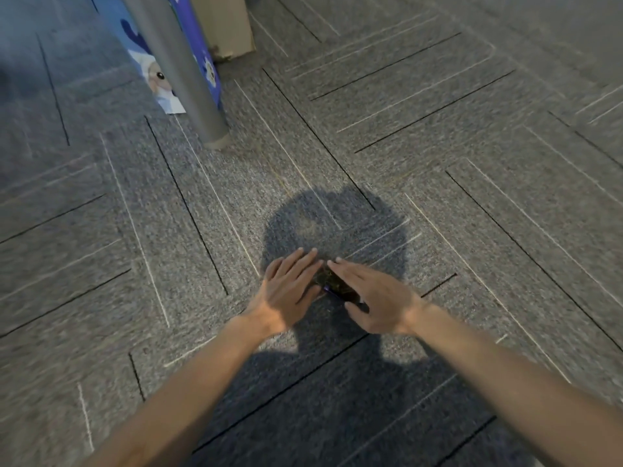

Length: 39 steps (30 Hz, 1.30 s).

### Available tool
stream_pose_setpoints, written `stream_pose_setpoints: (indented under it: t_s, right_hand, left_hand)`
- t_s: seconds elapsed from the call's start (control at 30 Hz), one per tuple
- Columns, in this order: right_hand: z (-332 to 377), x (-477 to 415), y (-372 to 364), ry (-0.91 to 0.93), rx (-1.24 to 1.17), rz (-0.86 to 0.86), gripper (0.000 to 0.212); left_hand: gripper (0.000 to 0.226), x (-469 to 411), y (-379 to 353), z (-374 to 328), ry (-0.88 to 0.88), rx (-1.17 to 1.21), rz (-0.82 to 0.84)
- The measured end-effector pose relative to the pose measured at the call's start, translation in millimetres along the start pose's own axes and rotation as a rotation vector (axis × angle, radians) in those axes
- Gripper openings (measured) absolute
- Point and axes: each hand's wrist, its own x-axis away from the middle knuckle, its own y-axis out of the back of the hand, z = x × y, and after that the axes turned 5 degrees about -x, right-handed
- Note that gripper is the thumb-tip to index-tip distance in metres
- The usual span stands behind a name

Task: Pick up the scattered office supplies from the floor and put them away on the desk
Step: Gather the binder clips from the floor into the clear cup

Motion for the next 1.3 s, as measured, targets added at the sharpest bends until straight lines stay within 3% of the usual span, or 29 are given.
stream_pose_setpoints:
  t_s: [0.17, 0.27, 0.4, 0.5, 0.57, 0.63, 0.7, 0.83, 1.03, 1.23, 1.3]
  right_hand:
    - [-17, 27, -2, -0.069, 0.038, -0.196, 0.077]
    - [-32, 37, 0, -0.118, 0.097, -0.141, 0.082]
    - [-28, 29, 3, -0.183, 0.111, -0.060, 0.063]
    - [-16, 18, 4, -0.112, 0.053, -0.087, 0.051]
    - [-12, 13, 6, -0.033, 0.076, -0.116, 0.055]
    - [-12, 8, 11, 0.034, 0.120, -0.132, 0.068]
    - [-13, 0, 17, 0.056, 0.242, -0.036, 0.077]
    - [-10, -11, 23, 0.079, 0.350, 0.076, 0.067]
    - [-4, -11, 24, 0.100, 0.248, 0.040, 0.040]
    - [9, -11, 25, 0.106, 0.316, 0.115, 0.034]
    - [12, -10, 24, 0.111, 0.338, 0.109, 0.031]
  left_hand:
    - [0.055, 12, -3, 13, -0.228, 0.033, -0.073]
    - [0.053, 19, -9, 34, -0.172, 0.059, -0.153]
    - [0.041, 15, -5, 35, -0.114, 0.085, -0.187]
    - [0.028, 6, -1, 22, -0.148, 0.103, -0.179]
    - [0.026, 2, 5, 14, -0.129, 0.131, -0.156]
    - [0.032, 0, 9, 11, -0.104, 0.144, -0.102]
    - [0.050, 0, 14, 9, -0.098, 0.118, -0.018]
    - [0.083, -2, 15, -2, -0.075, 0.025, 0.068]
    - [0.068, -5, 2, -14, -0.042, 0.085, -0.035]
    - [0.064, -6, 7, -14, -0.025, 0.187, -0.033]
    - [0.053, -5, 10, -11, 0.003, 0.224, -0.040]
